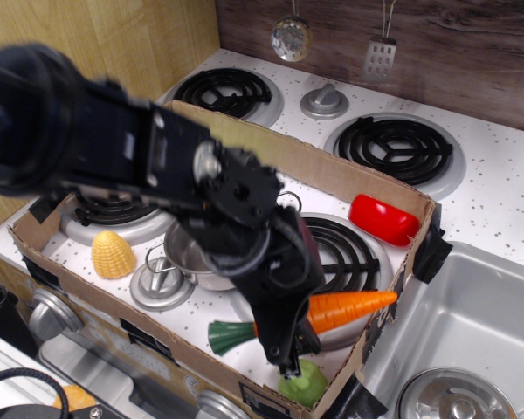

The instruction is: Take carrot off plate

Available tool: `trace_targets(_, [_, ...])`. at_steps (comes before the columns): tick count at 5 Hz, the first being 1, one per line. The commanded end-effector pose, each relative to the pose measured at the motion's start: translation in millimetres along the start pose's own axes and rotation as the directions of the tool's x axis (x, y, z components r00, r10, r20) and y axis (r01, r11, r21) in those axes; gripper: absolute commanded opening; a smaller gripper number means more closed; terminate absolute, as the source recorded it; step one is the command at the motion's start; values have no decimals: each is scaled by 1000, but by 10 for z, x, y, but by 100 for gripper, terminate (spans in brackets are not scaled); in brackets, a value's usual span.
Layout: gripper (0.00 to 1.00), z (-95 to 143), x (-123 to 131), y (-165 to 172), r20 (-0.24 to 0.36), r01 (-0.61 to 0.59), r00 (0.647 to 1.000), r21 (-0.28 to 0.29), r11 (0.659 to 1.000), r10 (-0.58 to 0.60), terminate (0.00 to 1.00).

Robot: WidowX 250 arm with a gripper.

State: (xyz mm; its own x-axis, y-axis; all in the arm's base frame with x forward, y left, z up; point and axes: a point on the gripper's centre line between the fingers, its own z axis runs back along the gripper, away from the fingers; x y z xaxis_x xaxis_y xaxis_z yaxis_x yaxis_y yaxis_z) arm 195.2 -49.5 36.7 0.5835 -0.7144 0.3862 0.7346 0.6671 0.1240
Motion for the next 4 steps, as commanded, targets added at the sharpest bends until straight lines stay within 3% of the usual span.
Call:
trace_targets(1, [0, -138, 228, 196, 10, 56, 998, 1, 998, -56, 0])
trace_targets(2, [0, -60, 313, 227, -16, 83, 997, 38, 996, -82, 0])
trace_targets(3, [100, -20, 366, 200, -30, 79, 997, 54, 995, -77, 0])
trace_targets(4, [100, 90, 447, 167, -64, 55, 997, 70, 996, -51, 100])
